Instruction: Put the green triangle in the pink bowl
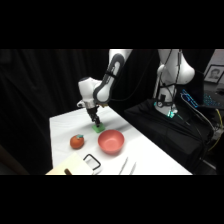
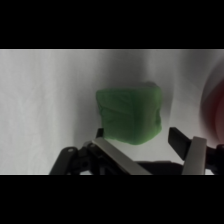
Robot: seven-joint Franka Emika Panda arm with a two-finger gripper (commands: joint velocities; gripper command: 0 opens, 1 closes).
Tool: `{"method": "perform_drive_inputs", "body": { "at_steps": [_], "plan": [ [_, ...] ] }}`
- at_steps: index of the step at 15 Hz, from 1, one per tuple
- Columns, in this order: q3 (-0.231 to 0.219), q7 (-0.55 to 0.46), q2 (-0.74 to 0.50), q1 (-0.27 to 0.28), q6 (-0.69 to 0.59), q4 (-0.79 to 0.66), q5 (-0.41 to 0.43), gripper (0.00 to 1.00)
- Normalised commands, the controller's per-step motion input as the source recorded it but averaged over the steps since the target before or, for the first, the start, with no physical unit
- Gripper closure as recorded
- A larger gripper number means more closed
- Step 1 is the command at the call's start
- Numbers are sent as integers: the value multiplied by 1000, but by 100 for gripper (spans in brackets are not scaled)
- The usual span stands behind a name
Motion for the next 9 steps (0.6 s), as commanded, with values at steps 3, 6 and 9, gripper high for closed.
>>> {"method": "perform_drive_inputs", "body": {
  "at_steps": [3,6,9],
  "plan": [
    [105,-143,40,-124,169,-4,17,0],
    [93,-167,7,-142,161,-49,12,0],
    [103,-171,-16,-136,167,-74,22,0]
  ]
}}
